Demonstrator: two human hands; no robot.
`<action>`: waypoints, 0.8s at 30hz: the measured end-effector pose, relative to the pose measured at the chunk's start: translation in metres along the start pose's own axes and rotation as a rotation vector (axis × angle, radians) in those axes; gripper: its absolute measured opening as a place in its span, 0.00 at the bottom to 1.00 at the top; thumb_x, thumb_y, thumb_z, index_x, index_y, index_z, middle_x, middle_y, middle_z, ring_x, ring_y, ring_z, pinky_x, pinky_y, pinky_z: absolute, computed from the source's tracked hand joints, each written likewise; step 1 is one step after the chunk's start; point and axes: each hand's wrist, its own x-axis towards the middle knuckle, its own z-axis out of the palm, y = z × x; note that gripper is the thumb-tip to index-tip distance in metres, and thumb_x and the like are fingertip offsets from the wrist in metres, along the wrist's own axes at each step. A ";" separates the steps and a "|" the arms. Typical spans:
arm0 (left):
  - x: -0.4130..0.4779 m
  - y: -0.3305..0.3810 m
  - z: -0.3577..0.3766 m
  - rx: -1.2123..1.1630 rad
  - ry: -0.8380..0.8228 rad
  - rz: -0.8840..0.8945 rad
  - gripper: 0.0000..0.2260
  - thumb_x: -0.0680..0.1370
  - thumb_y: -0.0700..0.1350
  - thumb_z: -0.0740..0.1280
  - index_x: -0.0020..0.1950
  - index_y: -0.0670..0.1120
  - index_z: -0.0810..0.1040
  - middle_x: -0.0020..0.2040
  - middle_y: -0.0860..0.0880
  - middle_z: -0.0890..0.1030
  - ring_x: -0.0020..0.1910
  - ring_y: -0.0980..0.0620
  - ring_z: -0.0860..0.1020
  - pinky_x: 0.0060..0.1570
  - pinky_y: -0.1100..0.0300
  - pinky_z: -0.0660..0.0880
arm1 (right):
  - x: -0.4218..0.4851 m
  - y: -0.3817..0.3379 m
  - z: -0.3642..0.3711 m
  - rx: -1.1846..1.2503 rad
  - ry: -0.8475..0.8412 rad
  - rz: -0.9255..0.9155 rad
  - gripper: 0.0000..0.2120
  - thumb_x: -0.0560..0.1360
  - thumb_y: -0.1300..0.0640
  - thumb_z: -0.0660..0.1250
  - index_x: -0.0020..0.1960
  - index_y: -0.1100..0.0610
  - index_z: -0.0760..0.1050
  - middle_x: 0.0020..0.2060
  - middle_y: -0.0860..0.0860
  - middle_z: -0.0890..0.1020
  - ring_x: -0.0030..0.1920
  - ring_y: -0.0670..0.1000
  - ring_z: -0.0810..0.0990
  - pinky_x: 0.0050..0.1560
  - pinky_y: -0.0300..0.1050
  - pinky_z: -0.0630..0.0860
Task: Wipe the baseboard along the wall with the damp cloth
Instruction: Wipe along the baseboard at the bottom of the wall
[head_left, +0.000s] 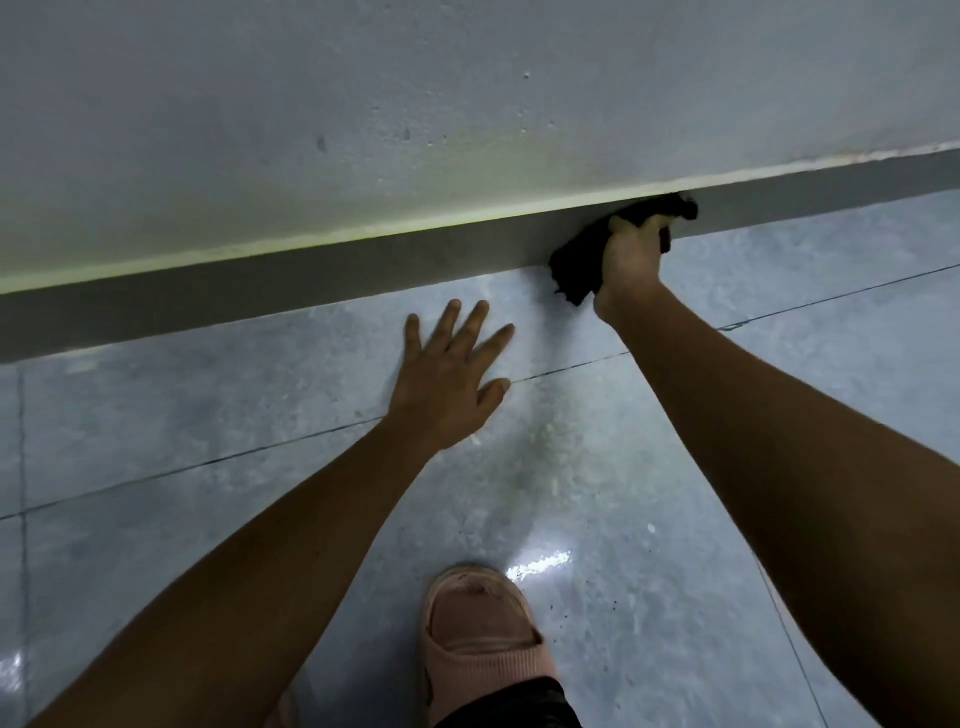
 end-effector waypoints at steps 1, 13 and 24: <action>0.000 0.000 0.001 0.005 0.004 0.002 0.27 0.79 0.61 0.46 0.77 0.56 0.45 0.79 0.48 0.45 0.77 0.44 0.42 0.71 0.37 0.40 | 0.003 0.003 -0.001 -0.055 -0.009 0.039 0.30 0.81 0.59 0.53 0.77 0.44 0.43 0.65 0.53 0.68 0.65 0.56 0.70 0.67 0.54 0.67; 0.000 0.003 0.003 0.006 0.000 -0.008 0.28 0.79 0.61 0.46 0.77 0.56 0.45 0.79 0.47 0.44 0.77 0.43 0.42 0.71 0.37 0.40 | 0.013 -0.011 -0.011 0.037 0.025 -0.021 0.27 0.81 0.61 0.52 0.77 0.50 0.49 0.50 0.52 0.74 0.49 0.52 0.77 0.54 0.47 0.75; 0.001 0.002 0.001 -0.005 -0.017 -0.019 0.27 0.80 0.61 0.47 0.77 0.56 0.44 0.79 0.47 0.43 0.77 0.44 0.41 0.71 0.39 0.39 | 0.010 -0.005 -0.027 -0.074 -0.074 -0.037 0.26 0.79 0.63 0.54 0.75 0.50 0.56 0.59 0.54 0.72 0.58 0.55 0.74 0.59 0.50 0.74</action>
